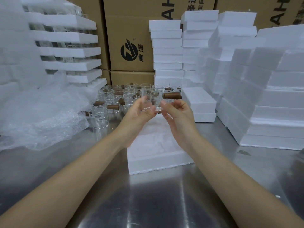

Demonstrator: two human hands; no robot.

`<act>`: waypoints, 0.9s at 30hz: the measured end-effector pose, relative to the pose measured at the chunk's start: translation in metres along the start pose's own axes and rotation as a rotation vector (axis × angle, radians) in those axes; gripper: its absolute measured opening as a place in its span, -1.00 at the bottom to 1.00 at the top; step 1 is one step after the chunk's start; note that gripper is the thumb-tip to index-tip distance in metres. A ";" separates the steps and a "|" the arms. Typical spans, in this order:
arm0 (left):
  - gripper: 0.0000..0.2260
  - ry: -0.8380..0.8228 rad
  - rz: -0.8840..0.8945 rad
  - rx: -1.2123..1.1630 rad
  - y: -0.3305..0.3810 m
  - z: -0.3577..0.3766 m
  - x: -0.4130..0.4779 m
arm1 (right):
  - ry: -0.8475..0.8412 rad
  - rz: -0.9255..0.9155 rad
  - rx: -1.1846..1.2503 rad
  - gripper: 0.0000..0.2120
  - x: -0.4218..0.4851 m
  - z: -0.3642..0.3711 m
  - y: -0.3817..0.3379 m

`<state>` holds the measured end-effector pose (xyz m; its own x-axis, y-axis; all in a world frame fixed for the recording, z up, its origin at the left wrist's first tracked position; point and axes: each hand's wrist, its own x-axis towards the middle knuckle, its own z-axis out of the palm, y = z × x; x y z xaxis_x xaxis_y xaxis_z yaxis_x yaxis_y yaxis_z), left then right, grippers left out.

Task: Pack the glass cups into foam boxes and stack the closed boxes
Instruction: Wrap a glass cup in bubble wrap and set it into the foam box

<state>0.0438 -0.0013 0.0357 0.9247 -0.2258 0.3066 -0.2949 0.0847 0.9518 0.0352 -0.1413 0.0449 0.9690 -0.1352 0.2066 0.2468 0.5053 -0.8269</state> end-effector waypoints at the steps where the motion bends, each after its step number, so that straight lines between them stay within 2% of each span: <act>1: -0.41 0.013 -0.011 -0.027 -0.001 0.000 0.001 | 0.007 0.006 0.050 -0.72 0.001 -0.001 -0.001; 4: -0.49 0.024 -0.039 -0.067 -0.003 -0.001 0.002 | -0.040 0.021 0.008 -0.77 0.003 -0.003 -0.001; 7: -0.41 0.002 -0.066 -0.082 -0.002 0.000 0.002 | -0.073 0.110 -0.068 -0.91 0.003 -0.005 0.002; 11: -0.52 -0.018 -0.070 -0.099 -0.005 -0.002 0.003 | -0.060 0.109 -0.084 -0.92 0.005 -0.007 0.003; 15: -0.32 -0.016 -0.066 -0.120 -0.005 -0.001 0.002 | -0.045 0.113 -0.093 -0.83 0.004 -0.006 0.003; 17: -0.29 -0.015 -0.061 -0.127 -0.004 -0.001 0.002 | -0.047 0.114 -0.089 -0.81 0.003 -0.005 0.003; 20: -0.35 -0.005 -0.063 -0.126 -0.003 0.000 0.001 | -0.035 0.117 -0.083 -0.83 0.003 -0.004 0.002; 23: -0.48 0.014 -0.052 -0.149 -0.003 -0.001 0.001 | -0.019 0.146 -0.063 -0.94 0.002 -0.003 0.001; 27: -0.54 0.001 0.009 -0.088 -0.003 -0.002 0.000 | 0.011 0.203 0.056 -0.76 0.001 -0.002 -0.002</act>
<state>0.0451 0.0001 0.0326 0.9225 -0.2235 0.3149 -0.2807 0.1717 0.9443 0.0359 -0.1439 0.0459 0.9988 -0.0347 0.0333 0.0471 0.5696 -0.8205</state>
